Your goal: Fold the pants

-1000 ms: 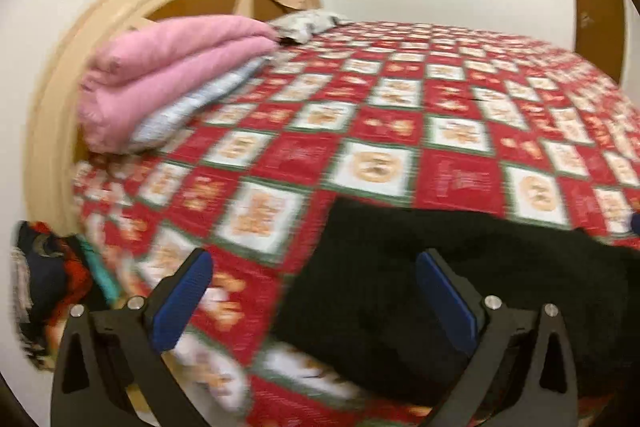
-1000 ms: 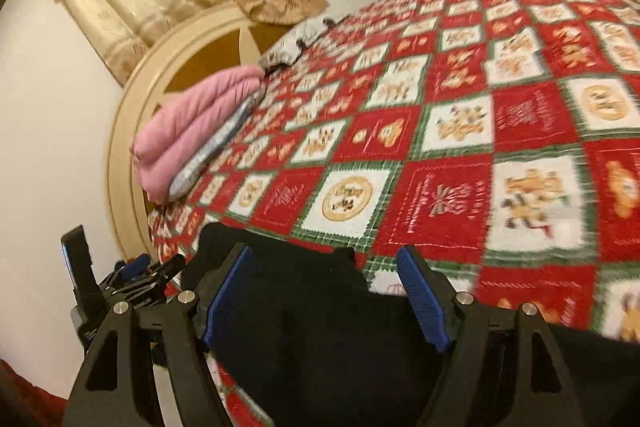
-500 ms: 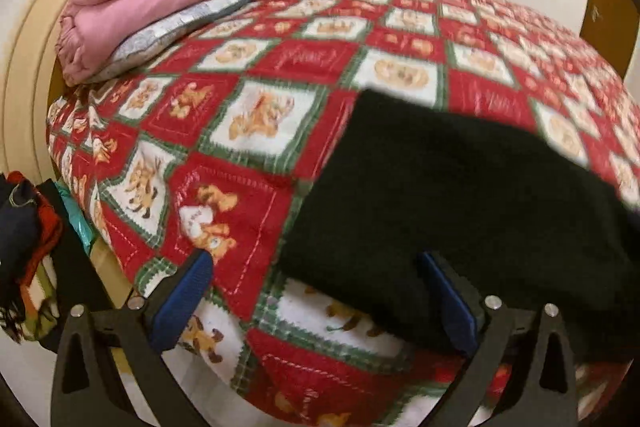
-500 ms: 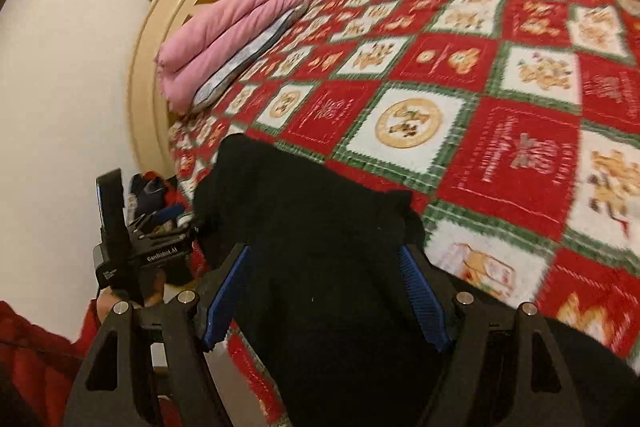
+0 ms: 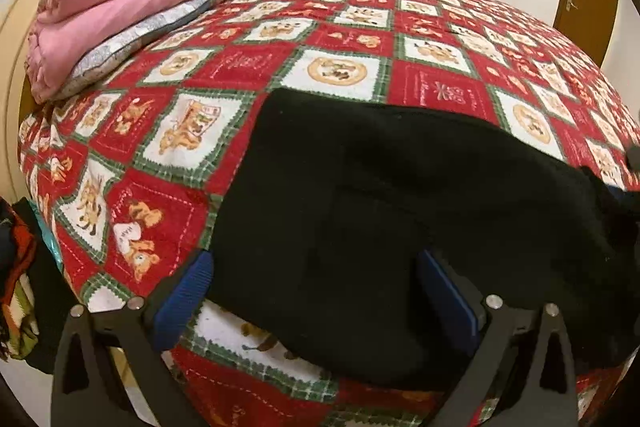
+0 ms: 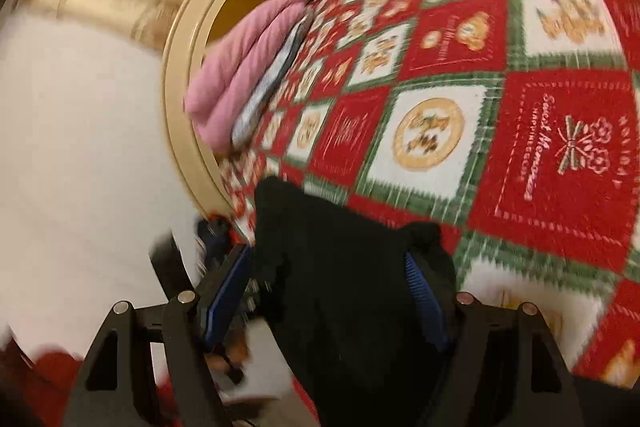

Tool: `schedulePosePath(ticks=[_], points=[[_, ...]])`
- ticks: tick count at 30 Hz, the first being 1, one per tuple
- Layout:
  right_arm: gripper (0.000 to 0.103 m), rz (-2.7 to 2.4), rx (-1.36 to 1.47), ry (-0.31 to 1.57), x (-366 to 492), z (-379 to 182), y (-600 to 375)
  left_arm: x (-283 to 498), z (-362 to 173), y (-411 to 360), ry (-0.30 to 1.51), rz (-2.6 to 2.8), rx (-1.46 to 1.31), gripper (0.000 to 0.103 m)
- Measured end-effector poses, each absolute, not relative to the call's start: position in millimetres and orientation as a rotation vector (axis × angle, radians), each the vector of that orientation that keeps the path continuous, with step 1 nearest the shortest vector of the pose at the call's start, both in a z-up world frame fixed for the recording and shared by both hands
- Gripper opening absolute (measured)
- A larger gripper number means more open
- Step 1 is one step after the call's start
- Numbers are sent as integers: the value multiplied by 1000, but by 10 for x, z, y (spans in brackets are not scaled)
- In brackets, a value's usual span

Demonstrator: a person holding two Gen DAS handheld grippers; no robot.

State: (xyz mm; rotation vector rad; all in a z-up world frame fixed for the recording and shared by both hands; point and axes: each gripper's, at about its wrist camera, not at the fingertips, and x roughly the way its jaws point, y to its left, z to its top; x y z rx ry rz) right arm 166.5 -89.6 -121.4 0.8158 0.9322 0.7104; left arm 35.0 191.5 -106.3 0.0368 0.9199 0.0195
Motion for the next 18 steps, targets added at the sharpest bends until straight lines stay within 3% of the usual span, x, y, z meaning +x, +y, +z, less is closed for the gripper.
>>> schedulePosePath(ticks=[8, 18], points=[[74, 648, 1208, 777, 1761, -1388, -1455, 381, -1100, 2069, 946, -30, -1, 103], [75, 704, 892, 824, 1538, -906, -994, 371, -1098, 2045, 950, -29, -1, 103]])
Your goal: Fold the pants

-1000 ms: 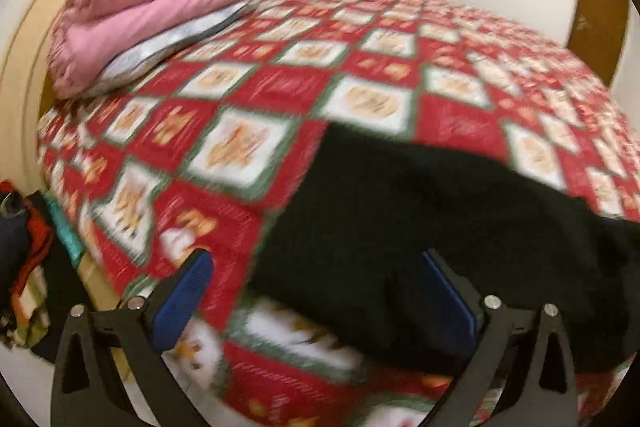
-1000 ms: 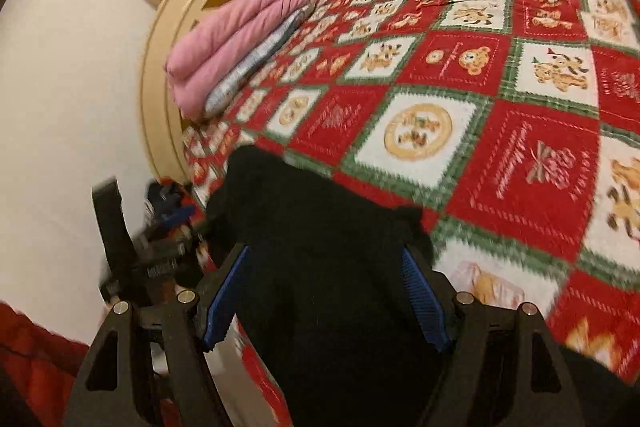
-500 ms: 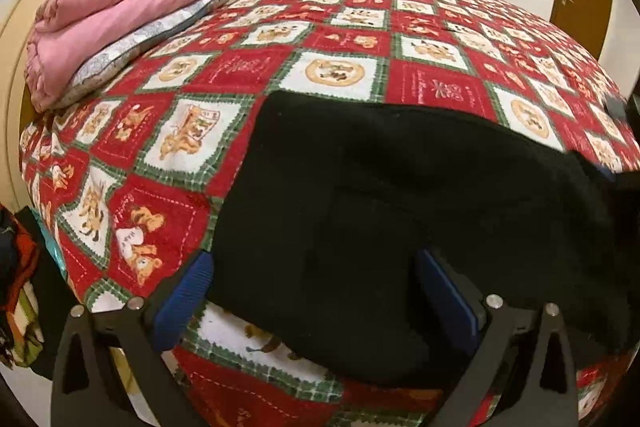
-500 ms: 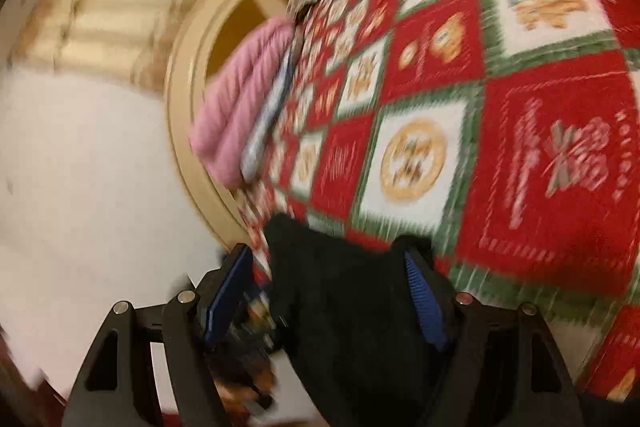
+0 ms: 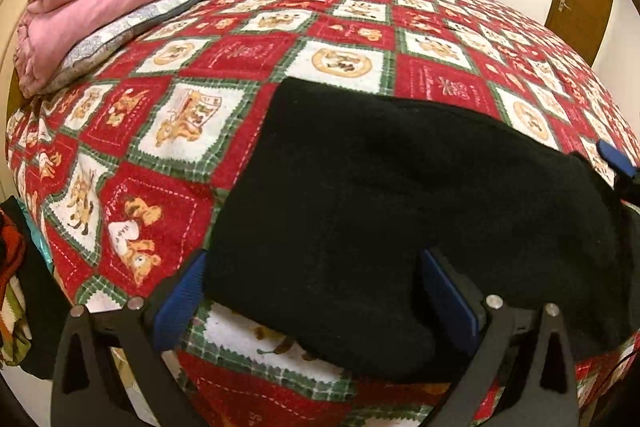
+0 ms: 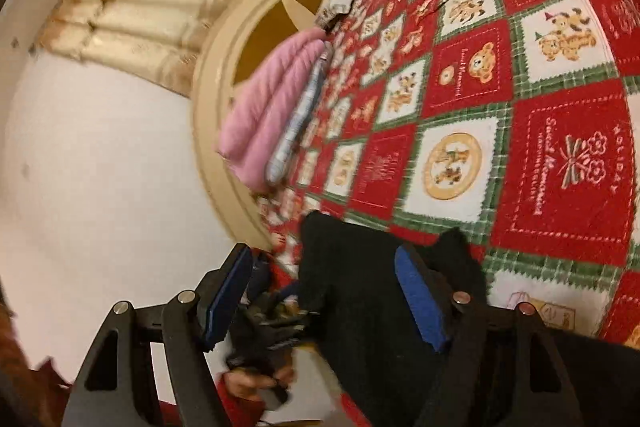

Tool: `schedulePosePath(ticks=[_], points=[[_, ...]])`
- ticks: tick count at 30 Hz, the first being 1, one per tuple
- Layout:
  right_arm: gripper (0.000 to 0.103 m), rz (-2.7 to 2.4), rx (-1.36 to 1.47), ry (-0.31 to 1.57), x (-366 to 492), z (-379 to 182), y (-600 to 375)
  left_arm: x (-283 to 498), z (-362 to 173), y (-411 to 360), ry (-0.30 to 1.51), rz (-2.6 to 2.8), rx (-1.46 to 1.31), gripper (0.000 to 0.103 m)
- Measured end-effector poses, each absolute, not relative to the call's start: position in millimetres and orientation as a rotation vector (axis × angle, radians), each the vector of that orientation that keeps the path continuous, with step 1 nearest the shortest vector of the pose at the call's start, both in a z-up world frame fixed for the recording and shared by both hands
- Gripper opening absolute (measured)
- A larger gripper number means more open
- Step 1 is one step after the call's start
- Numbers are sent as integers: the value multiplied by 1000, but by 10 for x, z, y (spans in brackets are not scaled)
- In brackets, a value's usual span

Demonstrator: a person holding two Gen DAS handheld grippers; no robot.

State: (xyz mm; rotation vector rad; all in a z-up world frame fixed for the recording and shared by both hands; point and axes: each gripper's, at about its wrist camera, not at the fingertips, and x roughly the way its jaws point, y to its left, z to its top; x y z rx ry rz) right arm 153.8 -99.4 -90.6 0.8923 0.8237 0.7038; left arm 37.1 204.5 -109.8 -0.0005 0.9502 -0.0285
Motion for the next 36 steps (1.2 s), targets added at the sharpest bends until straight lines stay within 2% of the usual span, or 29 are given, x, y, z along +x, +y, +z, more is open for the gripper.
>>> schedulePosePath(ticks=[6, 12, 18, 24, 30, 36], points=[[75, 606, 835, 936, 1612, -1063, -1105, 358, -1094, 2057, 959, -27, -4, 103], [75, 685, 691, 901, 1294, -950, -952, 358, -1097, 2070, 959, -26, -3, 103], [76, 711, 569, 975, 1374, -1053, -718, 365, -1096, 2054, 960, -23, -6, 103], [77, 707, 733, 928, 1664, -1177, -813, 366, -1093, 2041, 960, -21, -5, 103], [76, 752, 1162, 772, 1747, -1454, -1286, 366, -1105, 2060, 954, -24, -9, 103], [75, 681, 1059, 725, 1670, -1164, -1371, 364, -1098, 2056, 954, -19, -4, 103]])
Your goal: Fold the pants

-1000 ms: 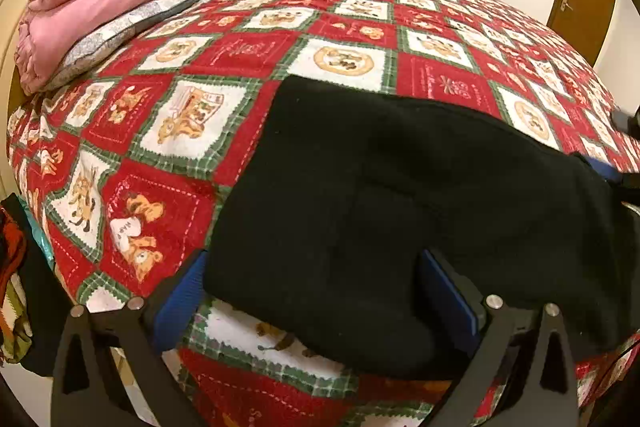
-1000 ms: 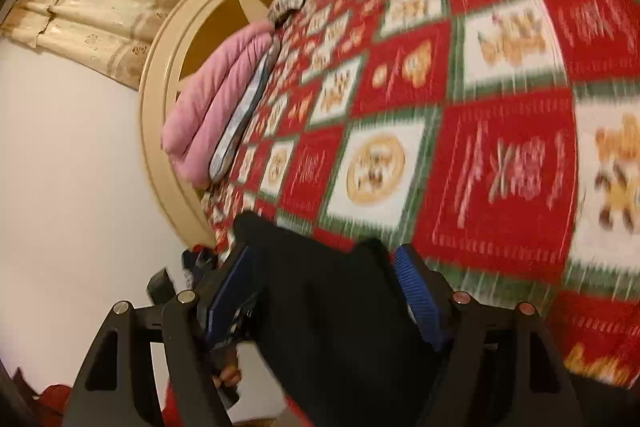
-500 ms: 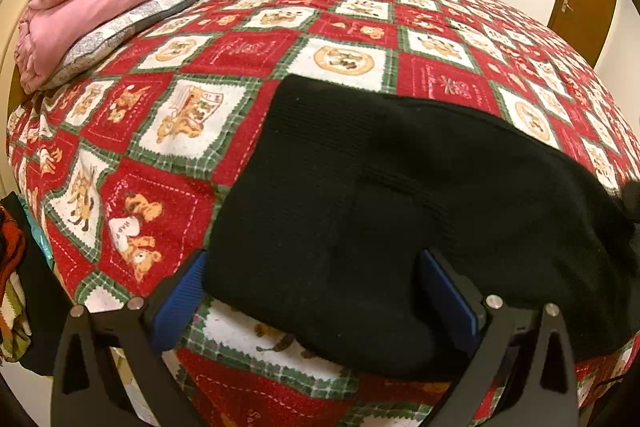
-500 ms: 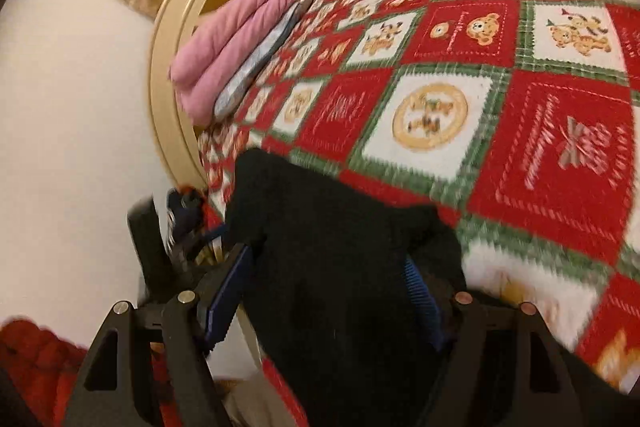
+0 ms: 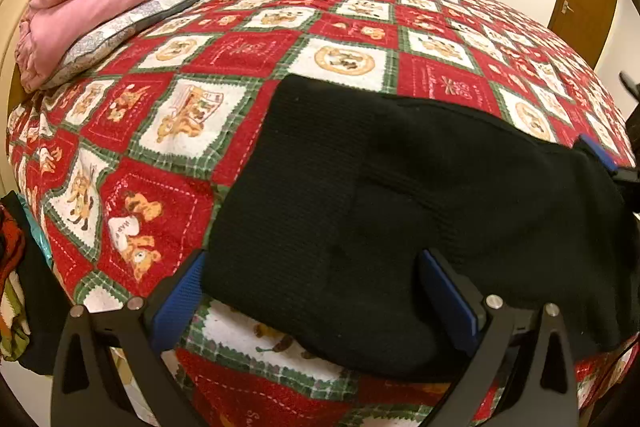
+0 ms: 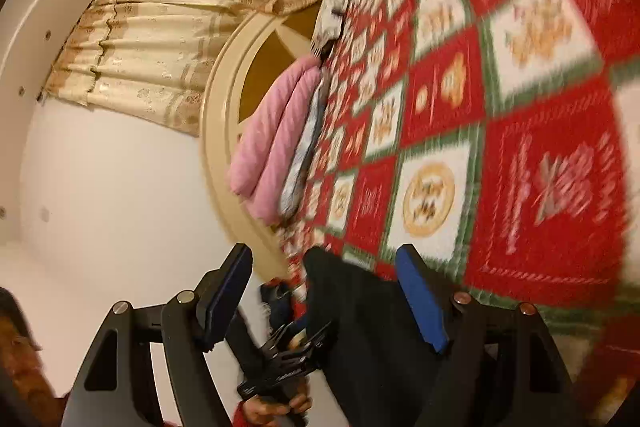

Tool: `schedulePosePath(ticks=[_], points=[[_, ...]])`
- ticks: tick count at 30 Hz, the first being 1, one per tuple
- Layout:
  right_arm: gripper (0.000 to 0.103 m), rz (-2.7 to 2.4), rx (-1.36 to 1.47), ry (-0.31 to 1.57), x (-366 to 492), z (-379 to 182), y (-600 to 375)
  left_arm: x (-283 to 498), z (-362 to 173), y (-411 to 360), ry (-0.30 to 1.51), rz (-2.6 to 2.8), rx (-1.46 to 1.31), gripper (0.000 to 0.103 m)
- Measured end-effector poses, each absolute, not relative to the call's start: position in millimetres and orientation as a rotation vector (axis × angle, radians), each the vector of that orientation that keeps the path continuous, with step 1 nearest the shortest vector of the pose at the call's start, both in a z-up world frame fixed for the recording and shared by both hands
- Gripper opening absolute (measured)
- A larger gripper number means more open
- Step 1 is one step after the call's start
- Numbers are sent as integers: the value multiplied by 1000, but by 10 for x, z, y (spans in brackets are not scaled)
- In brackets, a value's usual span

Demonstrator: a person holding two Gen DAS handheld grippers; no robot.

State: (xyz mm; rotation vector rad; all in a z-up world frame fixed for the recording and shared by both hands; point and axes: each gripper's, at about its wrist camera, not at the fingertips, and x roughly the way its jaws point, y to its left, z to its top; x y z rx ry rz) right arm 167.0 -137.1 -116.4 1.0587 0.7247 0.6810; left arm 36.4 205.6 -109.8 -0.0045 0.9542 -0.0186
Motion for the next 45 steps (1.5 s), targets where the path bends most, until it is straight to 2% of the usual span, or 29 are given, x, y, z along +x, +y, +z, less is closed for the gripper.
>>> schedulePosePath(ticks=[4, 5, 7, 9, 10, 12, 13, 15, 17, 18, 21, 22, 29, 34, 38, 39, 40, 42, 45], points=[[74, 657, 865, 734, 1543, -892, -1197, 358, -1097, 2048, 953, -17, -5, 103], [71, 681, 821, 767, 1525, -894, -1074, 358, -1098, 2047, 953, -17, -4, 103], [57, 696, 738, 841, 1526, -968, -840, 350, -1099, 2050, 950, -17, -4, 103], [52, 628, 703, 905, 1580, -1133, -748, 351, -1097, 2050, 950, -18, -2, 103], [31, 579, 720, 913, 1627, -1218, -797, 350, -1096, 2050, 950, -18, -1, 103], [5, 479, 752, 901, 1721, -1298, -999, 349, -1091, 2045, 951, -22, 6, 103], [3, 436, 822, 879, 1729, -1328, -1165, 351, -1088, 2041, 951, -23, 9, 103], [11, 309, 823, 830, 1585, -1231, -1359, 357, -1085, 2035, 953, -23, 15, 103], [12, 316, 824, 728, 1304, -1014, -1584, 364, -1075, 2032, 959, -19, 21, 103], [18, 318, 832, 689, 1142, -919, -1696, 371, -1067, 2025, 965, -15, 24, 103], [51, 217, 830, 570, 381, -666, -2184, 379, -1044, 2007, 971, 4, 35, 103], [52, 172, 832, 543, 157, -625, -2343, 375, -1028, 1991, 968, 17, 49, 103], [52, -397, 841, 488, -1711, -551, -4004, 299, -726, 1870, 868, 134, 125, 103], [52, -605, 873, 542, -2478, -741, -4936, 242, -511, 1503, 839, 36, 111, 103], [51, -639, 869, 661, -2403, -999, -5111, 160, -510, 1078, 845, -16, 195, 103], [46, -621, 874, 689, -2369, -1064, -5148, 141, -509, 981, 848, -26, 213, 103], [36, -590, 884, 730, -2305, -1170, -5170, 126, -507, 869, 852, -41, 227, 103], [27, -594, 810, 810, -2142, -1261, -5149, 108, -479, 748, 858, -60, 234, 103], [25, -592, 648, 883, -1936, -1229, -5059, 61, -451, 560, 856, -84, 258, 103]])
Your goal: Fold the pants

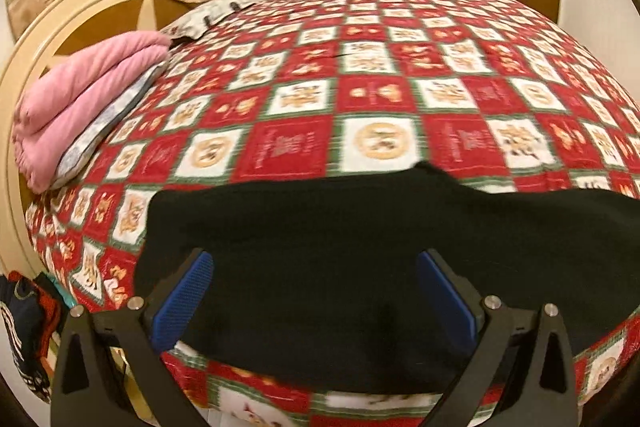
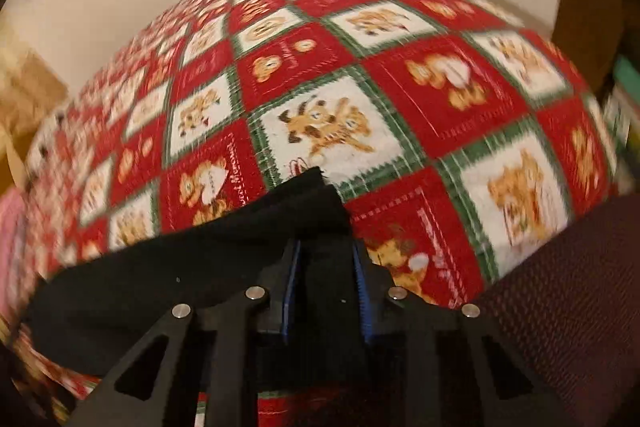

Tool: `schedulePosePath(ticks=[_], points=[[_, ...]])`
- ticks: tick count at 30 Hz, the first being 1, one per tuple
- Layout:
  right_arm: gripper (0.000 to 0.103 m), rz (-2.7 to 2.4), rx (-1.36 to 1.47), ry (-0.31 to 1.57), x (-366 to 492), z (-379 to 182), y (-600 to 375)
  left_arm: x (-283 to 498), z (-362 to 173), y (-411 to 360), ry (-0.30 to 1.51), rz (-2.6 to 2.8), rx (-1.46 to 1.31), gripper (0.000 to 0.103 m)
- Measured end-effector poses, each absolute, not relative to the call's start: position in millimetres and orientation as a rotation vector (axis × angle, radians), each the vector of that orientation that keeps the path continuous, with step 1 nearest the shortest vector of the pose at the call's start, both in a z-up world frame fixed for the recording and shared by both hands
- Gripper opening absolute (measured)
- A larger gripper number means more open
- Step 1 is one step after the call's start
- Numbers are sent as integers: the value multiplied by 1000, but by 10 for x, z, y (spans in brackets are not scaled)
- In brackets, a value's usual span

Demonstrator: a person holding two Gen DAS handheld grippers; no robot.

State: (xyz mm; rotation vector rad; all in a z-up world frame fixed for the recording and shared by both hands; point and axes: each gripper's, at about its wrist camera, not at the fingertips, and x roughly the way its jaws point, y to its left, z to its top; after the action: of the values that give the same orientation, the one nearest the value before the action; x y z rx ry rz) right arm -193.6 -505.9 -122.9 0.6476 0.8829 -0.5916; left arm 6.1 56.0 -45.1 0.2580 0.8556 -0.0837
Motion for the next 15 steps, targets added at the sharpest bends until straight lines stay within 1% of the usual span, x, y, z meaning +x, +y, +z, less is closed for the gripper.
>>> schedulePosePath(ticks=[1, 2, 4, 5, 7, 9, 12, 14, 15], points=[[16, -579, 633, 881, -1922, -1206, -5054, 45, -444, 500, 852, -88, 275, 103], [14, -533, 637, 838, -1950, -1143, -5045, 18, -438, 445, 847, -89, 293, 103], [13, -467, 594, 685, -2056, -916, -4971, -13, -413, 393, 834, -87, 318, 103], [13, -473, 561, 649, -2077, -850, -4923, -26, -403, 382, 827, -81, 324, 103], [13, -517, 502, 659, -2046, -832, -4938, -13, -366, 376, 818, -64, 326, 103], [14, -518, 521, 741, -1988, -1002, -5042, -4, -345, 370, 823, -61, 314, 103], [21, -497, 623, 774, -2093, -1168, -5200, -46, -307, 347, 806, -64, 322, 103], [27, -490, 711, 734, -2242, -1186, -5259, -58, -299, 345, 795, -47, 345, 103], [34, -489, 738, 704, -2326, -1170, -5288, -46, -303, 353, 796, -40, 346, 103]])
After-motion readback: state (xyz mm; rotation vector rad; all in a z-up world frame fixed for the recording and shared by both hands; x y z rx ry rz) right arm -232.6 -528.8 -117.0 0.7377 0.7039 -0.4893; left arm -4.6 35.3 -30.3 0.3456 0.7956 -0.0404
